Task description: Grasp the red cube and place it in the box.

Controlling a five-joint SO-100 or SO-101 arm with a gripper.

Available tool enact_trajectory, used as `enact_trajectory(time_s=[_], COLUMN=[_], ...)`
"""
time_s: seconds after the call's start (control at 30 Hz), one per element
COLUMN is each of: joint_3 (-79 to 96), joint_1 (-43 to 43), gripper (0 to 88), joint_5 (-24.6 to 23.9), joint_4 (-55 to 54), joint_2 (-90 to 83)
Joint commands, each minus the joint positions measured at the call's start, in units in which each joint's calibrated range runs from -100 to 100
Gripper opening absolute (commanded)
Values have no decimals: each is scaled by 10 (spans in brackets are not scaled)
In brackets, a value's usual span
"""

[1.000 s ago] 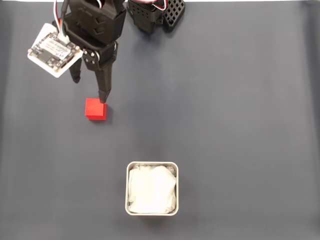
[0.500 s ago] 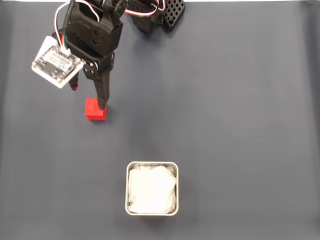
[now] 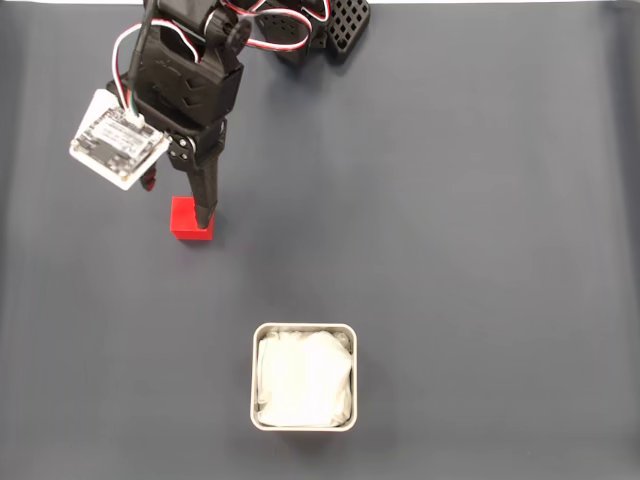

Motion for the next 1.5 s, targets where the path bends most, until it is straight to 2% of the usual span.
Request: enact_trajectory(time_s=[0.0, 0.43, 1.47], joint_3=[5, 60, 72], joint_1=[6, 1, -32], gripper=[260, 264, 278], joint_5=[9, 17, 10], joint_4=[-24, -76, -120], joint_2=[-1, 5, 48])
